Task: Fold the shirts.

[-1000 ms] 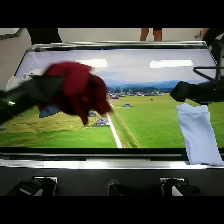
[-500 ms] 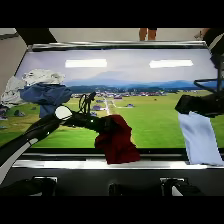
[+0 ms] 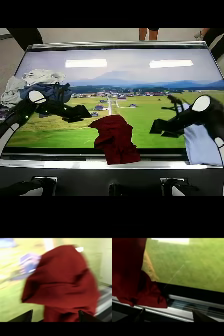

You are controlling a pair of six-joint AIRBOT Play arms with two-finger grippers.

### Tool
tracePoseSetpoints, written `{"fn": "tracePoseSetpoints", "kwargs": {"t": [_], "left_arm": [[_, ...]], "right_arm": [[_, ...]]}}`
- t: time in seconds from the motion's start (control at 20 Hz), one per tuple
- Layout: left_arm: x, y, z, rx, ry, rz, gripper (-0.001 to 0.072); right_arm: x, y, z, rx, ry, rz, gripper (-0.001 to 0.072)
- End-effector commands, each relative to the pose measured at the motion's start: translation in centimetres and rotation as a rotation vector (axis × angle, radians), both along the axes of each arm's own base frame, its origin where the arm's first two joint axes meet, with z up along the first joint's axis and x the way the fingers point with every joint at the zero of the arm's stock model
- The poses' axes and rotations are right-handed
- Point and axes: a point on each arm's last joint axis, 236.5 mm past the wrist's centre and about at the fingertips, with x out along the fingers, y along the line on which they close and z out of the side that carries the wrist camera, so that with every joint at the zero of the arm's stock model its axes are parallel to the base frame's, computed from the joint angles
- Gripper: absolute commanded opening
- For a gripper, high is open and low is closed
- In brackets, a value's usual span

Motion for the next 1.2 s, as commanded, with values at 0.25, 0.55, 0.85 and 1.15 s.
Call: {"fn": "tracePoseSetpoints", "kwargs": {"t": [0.25, 0.55, 0.85, 1.15], "left_arm": [[-0.5, -3.9, -7.4, -0.086, 0.063, 0.016, 0.0663], [0.2, -3.6, -8.7, -0.069, 0.054, 0.029, 0.0169], [-0.5, -3.9, -7.5, -0.083, 0.029, -0.047, 0.0031], [0.2, -3.9, -4.9, -0.092, -0.05, -0.048, 0.003]], "right_arm": [[-5.2, 3.1, -6.3, 0.137, 0.155, -0.033, 0.0703], [-5.8, 5.6, -7.9, 0.258, 0.174, -0.085, 0.0706], [-6.3, 9.3, -10.7, 0.199, 0.16, 0.001, 0.0702], [-4.4, 12.1, -11.1, 0.196, 0.068, -0.021, 0.0041]]}}
